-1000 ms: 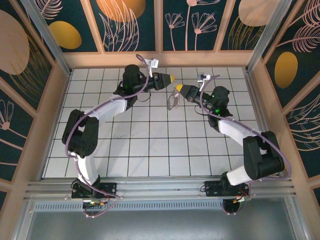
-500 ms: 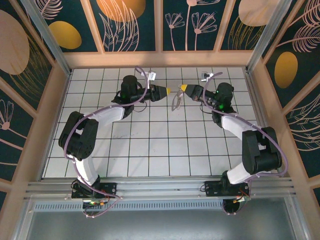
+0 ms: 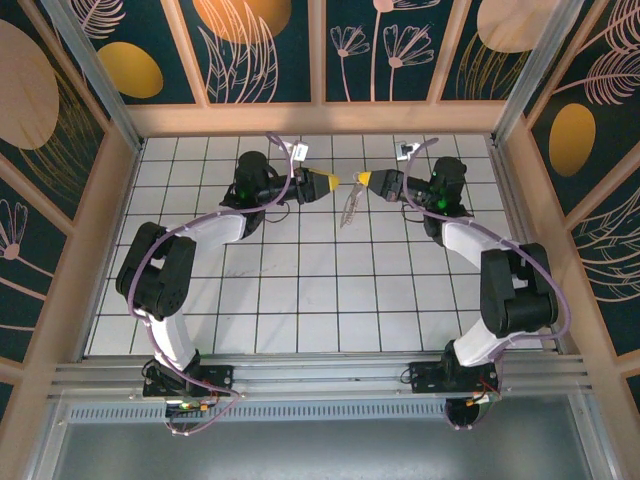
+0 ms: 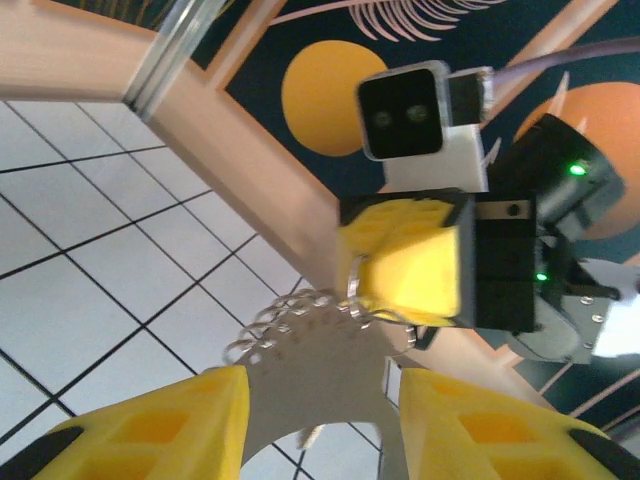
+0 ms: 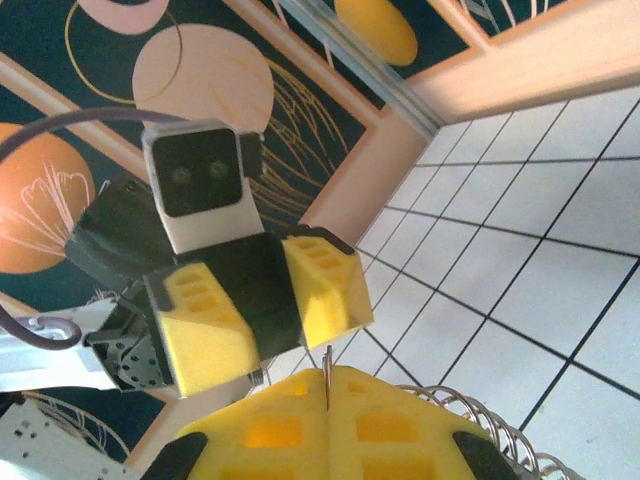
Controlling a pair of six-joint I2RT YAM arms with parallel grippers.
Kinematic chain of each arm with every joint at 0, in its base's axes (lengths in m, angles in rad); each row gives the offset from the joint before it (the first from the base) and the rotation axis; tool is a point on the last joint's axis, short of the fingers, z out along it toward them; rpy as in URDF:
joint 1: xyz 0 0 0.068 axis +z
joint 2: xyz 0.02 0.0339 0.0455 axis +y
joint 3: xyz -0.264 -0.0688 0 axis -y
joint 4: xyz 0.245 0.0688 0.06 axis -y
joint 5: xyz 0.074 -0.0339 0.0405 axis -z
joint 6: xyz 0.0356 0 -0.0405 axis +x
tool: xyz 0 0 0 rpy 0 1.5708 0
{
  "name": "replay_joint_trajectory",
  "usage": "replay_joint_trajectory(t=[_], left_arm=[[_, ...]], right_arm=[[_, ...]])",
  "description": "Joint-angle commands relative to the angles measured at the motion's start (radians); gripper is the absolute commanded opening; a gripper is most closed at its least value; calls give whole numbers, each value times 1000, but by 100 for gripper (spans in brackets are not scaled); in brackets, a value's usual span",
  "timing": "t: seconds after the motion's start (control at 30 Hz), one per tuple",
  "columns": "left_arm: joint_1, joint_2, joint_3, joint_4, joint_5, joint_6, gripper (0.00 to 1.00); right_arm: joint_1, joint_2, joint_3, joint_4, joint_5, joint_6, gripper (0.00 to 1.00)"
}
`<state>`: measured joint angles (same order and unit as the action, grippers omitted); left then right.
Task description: Put the keys on the keyring
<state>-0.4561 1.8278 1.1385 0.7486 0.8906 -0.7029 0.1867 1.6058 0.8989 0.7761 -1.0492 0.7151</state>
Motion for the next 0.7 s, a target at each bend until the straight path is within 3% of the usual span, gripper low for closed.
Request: replay_joint_trajectory(t=[0.0,0.67], left_arm=[[7,10,-13,93,60,-25,44],[8,48,-13,202,89,-108,43]], right_arm=[[2,24,56,6,-83,-31,0],[44,76,127,-53,-146,-79,0]])
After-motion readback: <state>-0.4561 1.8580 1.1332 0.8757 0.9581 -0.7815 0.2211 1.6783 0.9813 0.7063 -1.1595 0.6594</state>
